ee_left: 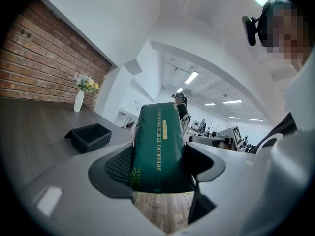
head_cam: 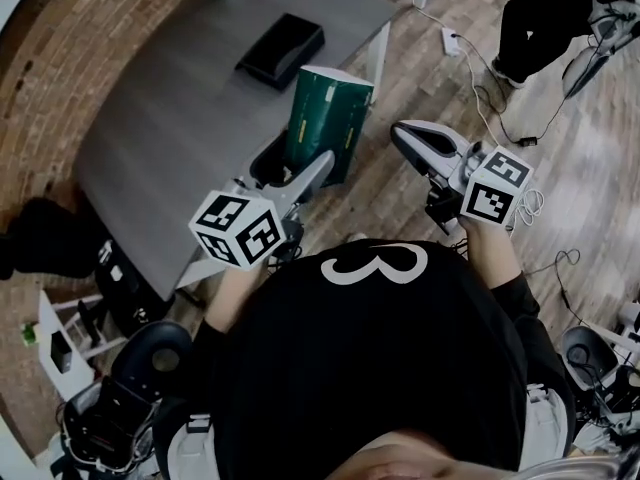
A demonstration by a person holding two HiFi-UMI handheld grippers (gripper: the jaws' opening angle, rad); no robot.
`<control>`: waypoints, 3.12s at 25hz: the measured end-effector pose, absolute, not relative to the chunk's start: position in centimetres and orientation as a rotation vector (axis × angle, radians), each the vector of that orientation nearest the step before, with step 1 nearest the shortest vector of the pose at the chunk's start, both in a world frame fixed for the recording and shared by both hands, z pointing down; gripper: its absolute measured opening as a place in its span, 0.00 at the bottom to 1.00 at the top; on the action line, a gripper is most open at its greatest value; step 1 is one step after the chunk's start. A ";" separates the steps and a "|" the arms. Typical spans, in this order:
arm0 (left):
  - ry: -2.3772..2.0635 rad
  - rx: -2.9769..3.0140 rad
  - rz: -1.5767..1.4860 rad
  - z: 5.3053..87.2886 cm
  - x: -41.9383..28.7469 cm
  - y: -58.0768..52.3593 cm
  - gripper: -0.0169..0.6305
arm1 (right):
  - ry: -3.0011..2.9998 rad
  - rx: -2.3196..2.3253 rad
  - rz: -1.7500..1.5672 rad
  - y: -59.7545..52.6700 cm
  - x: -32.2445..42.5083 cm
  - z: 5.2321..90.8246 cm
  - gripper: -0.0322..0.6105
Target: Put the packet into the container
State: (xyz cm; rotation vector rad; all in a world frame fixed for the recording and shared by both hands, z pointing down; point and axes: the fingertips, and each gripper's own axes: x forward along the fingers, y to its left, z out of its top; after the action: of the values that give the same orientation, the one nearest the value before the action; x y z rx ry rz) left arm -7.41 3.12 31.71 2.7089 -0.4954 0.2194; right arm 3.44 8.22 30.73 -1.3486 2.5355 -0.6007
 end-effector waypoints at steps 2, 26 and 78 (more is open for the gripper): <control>-0.503 2.720 0.217 32.1 -7.3 2.2 0.57 | 2.538 -1.341 -0.589 7.3 3.5 31.2 0.05; -0.882 2.570 0.192 32.4 -6.4 -15.5 0.57 | 2.735 -1.018 -0.731 -13.4 6.4 30.5 0.05; -0.710 2.834 1.218 45.7 -5.1 -28.5 0.57 | 2.932 -0.713 -1.086 -26.9 6.7 39.1 0.05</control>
State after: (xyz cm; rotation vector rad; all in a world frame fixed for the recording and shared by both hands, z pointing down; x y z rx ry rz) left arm -5.08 -28.54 45.74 2.8338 -0.7095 1.2179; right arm 6.74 -26.87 39.15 -0.7131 2.9325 -1.0864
